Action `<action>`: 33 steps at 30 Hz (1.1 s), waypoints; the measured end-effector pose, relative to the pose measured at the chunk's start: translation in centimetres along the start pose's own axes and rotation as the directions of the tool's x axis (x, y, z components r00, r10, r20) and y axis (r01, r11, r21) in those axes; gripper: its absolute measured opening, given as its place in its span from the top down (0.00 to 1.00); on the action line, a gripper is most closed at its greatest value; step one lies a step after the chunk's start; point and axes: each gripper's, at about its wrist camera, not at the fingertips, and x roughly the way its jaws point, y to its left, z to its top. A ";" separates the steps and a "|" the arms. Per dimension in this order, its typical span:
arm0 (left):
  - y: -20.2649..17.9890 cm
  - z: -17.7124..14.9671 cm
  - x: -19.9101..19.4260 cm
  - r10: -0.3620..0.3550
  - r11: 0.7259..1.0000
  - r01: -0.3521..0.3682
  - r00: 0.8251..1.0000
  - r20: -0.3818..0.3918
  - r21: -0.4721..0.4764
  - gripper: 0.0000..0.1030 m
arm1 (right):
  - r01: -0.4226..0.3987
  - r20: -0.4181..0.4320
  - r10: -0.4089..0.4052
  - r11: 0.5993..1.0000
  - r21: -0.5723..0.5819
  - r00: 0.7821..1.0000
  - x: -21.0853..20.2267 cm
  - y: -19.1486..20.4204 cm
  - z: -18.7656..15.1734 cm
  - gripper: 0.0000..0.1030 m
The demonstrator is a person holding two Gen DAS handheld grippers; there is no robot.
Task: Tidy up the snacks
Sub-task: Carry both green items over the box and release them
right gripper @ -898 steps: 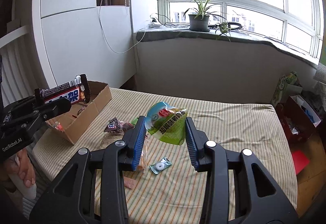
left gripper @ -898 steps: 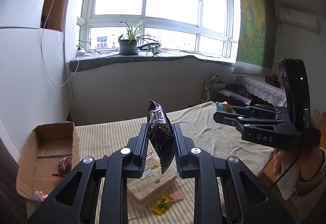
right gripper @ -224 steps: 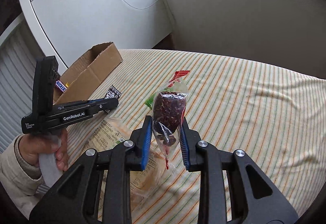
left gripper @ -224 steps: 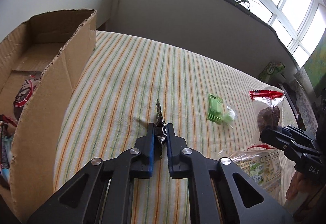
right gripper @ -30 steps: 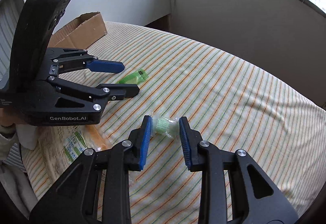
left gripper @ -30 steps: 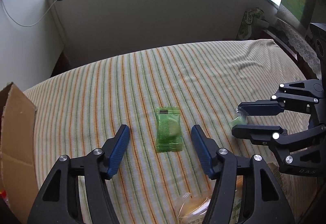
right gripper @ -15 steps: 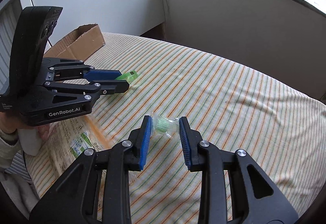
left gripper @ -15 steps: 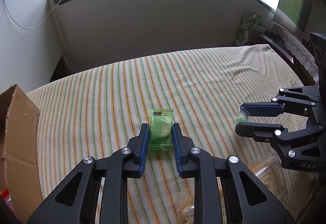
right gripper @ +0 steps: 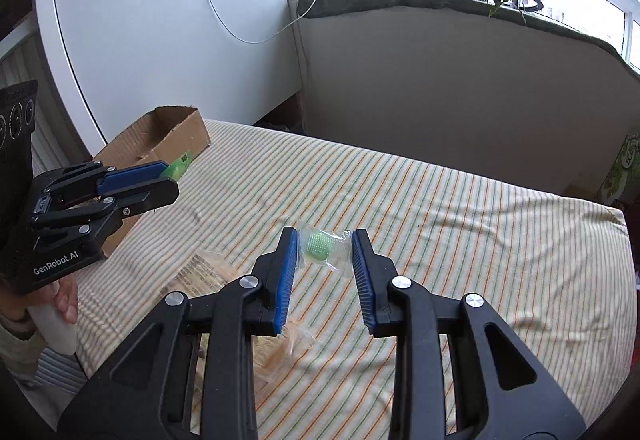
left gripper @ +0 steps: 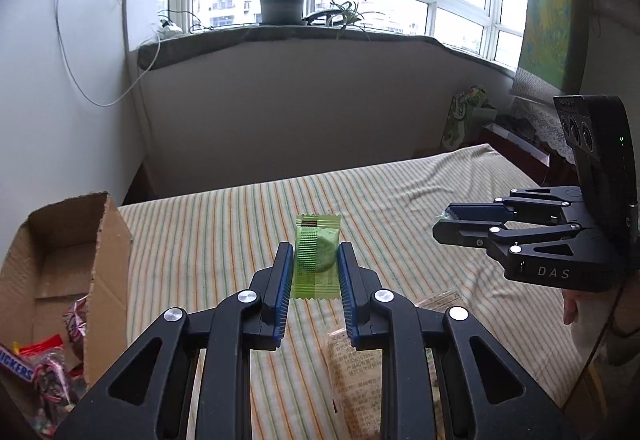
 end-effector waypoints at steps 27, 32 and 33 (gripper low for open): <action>3.9 -0.7 -16.3 0.001 0.999 0.013 0.952 0.306 -0.045 0.80 | 0.068 0.120 -0.042 0.972 -0.224 0.992 -7.9 16.5 4.8 0.72; 7.1 -2.0 -16.8 0.042 0.995 -0.013 0.954 0.295 -0.099 0.80 | 0.005 0.079 0.017 0.962 -0.273 0.997 -4.5 20.1 5.7 0.72; 8.0 -2.4 -16.9 0.055 0.993 -0.023 0.955 0.290 -0.113 0.80 | -0.013 0.070 0.034 0.959 -0.283 0.997 -3.7 21.0 6.0 0.72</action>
